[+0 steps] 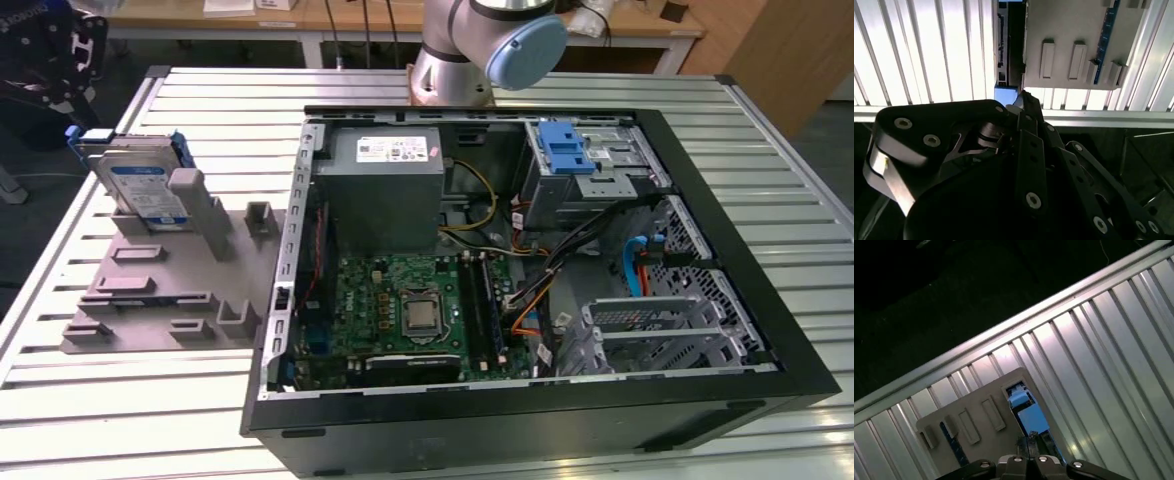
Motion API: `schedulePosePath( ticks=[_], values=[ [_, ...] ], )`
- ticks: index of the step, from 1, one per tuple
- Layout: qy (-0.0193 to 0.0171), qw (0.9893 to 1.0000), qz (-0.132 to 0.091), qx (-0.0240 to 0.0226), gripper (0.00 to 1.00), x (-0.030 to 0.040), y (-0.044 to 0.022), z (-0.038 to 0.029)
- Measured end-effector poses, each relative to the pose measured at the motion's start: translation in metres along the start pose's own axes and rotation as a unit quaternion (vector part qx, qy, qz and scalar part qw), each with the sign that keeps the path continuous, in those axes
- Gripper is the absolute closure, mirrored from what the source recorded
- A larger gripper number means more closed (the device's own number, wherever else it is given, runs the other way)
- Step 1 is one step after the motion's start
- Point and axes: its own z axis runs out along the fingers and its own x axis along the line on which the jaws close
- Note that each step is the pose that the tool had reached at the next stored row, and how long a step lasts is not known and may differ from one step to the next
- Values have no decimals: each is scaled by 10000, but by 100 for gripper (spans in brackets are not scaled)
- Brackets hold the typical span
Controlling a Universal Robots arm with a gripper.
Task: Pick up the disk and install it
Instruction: 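Pick up the disk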
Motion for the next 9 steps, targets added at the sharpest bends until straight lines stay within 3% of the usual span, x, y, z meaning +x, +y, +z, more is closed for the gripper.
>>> schedulePosePath(
  ticks=[5,9],
  values=[
    [10,9990,-455,-3,89,0,0,3],
    [18,9967,-816,-5,89,0,0,7]
  ],
)
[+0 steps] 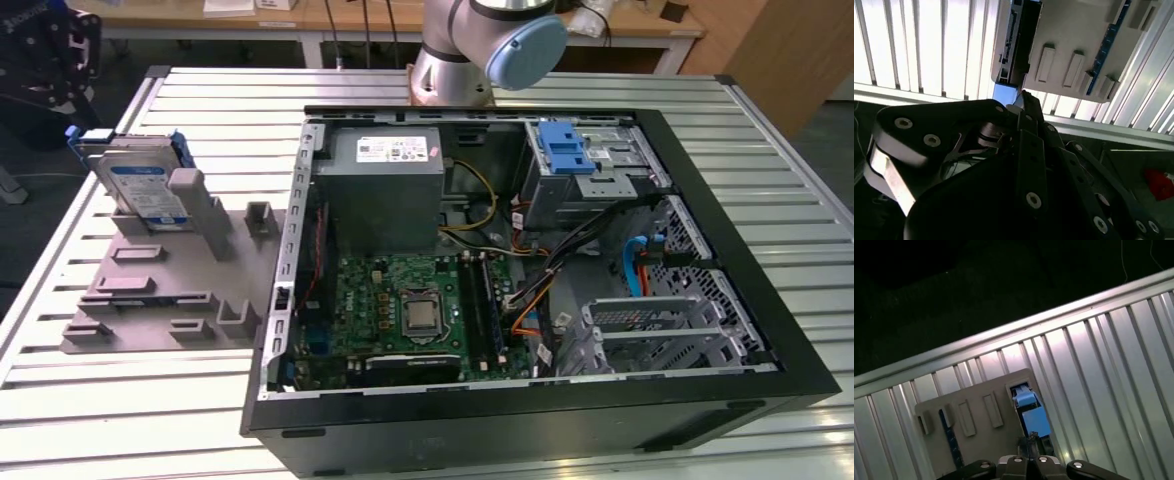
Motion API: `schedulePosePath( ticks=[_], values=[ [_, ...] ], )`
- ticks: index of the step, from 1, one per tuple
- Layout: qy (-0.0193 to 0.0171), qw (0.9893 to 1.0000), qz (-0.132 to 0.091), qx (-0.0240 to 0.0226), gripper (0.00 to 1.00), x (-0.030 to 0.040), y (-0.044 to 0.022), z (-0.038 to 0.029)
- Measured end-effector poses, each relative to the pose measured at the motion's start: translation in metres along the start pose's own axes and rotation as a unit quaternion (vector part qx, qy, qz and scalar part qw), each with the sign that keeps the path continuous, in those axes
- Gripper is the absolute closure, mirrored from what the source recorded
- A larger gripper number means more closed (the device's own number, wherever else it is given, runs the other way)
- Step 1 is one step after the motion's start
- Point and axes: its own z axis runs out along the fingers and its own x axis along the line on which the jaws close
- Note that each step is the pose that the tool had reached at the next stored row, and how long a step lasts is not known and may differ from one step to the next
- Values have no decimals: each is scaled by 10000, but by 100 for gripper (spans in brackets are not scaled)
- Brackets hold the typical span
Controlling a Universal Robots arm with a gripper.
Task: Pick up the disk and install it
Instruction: 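Pick up the disk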
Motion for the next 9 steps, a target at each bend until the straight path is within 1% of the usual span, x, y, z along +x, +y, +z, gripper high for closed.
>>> schedulePosePath(
  ticks=[3,5,7,9],
  values=[
    [6,9996,-278,-2,89,0,0,3],
    [9,9990,-457,-2,89,0,0,8],
    [13,9980,-627,-3,89,0,0,16],
    [13,9979,-652,-4,89,0,0,20]
  ],
)
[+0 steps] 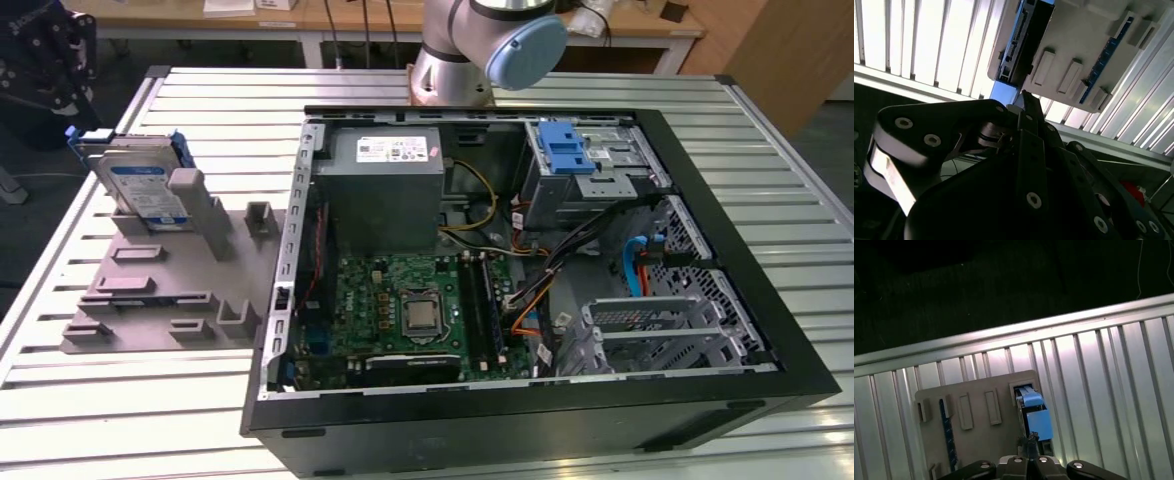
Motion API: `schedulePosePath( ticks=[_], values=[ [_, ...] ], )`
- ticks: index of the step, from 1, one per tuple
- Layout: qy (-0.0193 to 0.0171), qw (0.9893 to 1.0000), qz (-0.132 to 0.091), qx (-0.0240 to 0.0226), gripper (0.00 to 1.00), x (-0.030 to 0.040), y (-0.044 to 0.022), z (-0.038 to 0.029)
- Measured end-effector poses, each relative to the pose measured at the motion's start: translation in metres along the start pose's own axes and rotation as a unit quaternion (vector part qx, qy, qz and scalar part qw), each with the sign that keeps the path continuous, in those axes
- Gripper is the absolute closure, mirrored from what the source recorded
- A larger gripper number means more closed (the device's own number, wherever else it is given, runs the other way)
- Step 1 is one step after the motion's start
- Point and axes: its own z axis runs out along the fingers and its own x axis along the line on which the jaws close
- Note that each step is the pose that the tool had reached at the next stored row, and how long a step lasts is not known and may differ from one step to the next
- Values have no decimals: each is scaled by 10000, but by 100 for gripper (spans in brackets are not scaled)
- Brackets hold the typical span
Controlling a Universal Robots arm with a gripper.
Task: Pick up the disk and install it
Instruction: 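Pick up the disk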
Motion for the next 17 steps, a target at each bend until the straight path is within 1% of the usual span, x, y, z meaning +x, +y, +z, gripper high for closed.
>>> schedulePosePath(
  ticks=[4,8,10,11,12,13,14,16,17],
  values=[
    [-4,10000,-26,1,89,-3,0,8],
    [-2,9996,-280,-3,89,-8,1,12],
    [-1,9995,-328,-3,89,-22,10,18],
    [-1,9995,-329,-2,83,-28,19,23],
    [-1,9995,-328,-3,83,-33,33,29],
    [-1,9995,-329,-3,77,-36,45,38],
    [-1,9995,-329,-2,77,-43,59,50],
    [0,9995,-329,-4,65,-74,89,68],
    [-1,9994,-335,-2,65,-92,105,77]
  ],
)
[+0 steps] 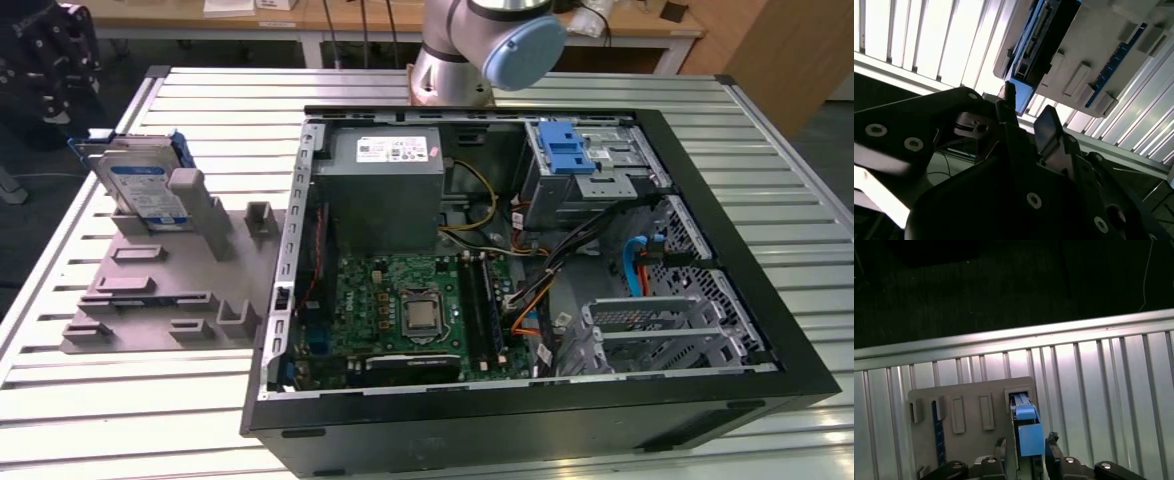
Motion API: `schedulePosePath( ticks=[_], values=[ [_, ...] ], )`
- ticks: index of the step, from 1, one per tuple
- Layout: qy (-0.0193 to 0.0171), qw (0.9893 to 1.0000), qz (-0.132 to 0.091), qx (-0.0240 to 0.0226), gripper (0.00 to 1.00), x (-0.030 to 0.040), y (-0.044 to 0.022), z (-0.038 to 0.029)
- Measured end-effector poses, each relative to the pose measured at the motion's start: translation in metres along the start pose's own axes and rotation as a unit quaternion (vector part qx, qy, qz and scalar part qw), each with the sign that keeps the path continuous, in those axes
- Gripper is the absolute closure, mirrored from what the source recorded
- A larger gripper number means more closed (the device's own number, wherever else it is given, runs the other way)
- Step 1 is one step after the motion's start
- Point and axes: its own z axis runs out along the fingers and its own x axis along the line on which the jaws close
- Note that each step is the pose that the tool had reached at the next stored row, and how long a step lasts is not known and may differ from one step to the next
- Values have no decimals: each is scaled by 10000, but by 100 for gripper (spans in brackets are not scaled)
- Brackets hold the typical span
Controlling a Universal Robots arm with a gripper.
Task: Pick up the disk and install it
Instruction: 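Pick up the disk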
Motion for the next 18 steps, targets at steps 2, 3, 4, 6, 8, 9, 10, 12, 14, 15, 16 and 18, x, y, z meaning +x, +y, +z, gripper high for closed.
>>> schedulePosePath(
  ticks=[2,3,4,6,8,9,10,12,14,15,16,18],
  values=[
    [0,10000,-44,3,53,-19,16,13],
    [0,10000,-94,4,48,-19,18,23],
    [2,9999,-164,2,48,-19,18,35],
    [4,9996,-291,1,42,-19,20,71],
    [4,9995,-311,2,36,-18,20,108],
    [4,9995,-311,2,36,-17,20,126],
    [5,9995,-311,1,36,-17,19,144],
    [5,9995,-312,2,36,-16,19,180],
    [5,9995,-314,1,36,-14,26,218],
    [5,9995,-314,2,36,-14,31,236],
    [5,9995,-314,1,36,-13,34,254],
    [5,9995,-314,1,36,-12,41,291]
  ],
)
